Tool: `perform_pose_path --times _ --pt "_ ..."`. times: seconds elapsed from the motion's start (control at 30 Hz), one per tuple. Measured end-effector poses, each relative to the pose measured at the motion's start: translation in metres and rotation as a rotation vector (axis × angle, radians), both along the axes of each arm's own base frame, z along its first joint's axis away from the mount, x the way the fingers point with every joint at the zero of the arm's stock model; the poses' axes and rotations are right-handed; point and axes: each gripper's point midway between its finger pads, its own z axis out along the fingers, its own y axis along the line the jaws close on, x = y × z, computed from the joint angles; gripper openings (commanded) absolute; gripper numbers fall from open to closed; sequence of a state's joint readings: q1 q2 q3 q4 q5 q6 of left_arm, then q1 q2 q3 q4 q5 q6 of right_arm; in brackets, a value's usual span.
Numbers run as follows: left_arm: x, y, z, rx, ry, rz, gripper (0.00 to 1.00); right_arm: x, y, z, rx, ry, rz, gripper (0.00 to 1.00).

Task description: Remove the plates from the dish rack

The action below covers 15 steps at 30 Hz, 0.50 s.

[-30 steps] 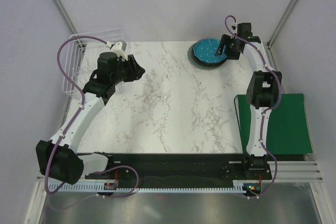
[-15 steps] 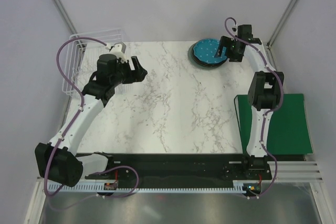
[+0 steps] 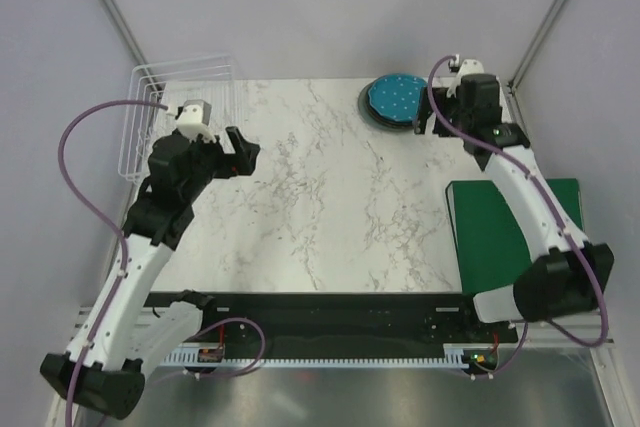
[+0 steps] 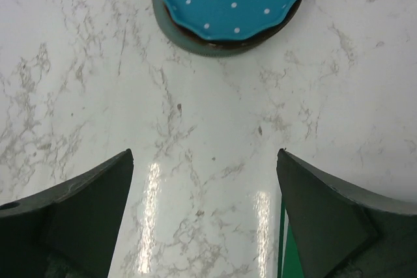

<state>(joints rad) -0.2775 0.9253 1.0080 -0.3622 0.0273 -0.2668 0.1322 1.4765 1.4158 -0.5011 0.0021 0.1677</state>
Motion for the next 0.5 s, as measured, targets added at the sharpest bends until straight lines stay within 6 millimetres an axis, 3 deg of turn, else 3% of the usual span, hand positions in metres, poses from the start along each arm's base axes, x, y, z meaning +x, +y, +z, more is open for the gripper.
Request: perform_pose_path --times 0.1,0.27,0.33,0.5 --pt "-0.023 0.011 0.013 -0.009 -0.073 0.024 1.0 -0.048 0.015 -0.005 -0.005 -0.038 0.047 0.98" --pt "-0.048 0.023 0.013 -0.01 -0.139 0.043 1.0 -0.107 -0.001 -0.026 -0.004 -0.095 0.0 0.98" --pt "-0.056 0.026 0.011 -0.01 -0.161 0.048 1.0 -0.123 -0.006 -0.031 0.006 -0.111 -0.025 0.98" --pt "-0.065 0.035 0.007 0.012 -0.181 0.072 1.0 -0.139 -0.011 -0.031 0.053 -0.16 -0.075 0.98"
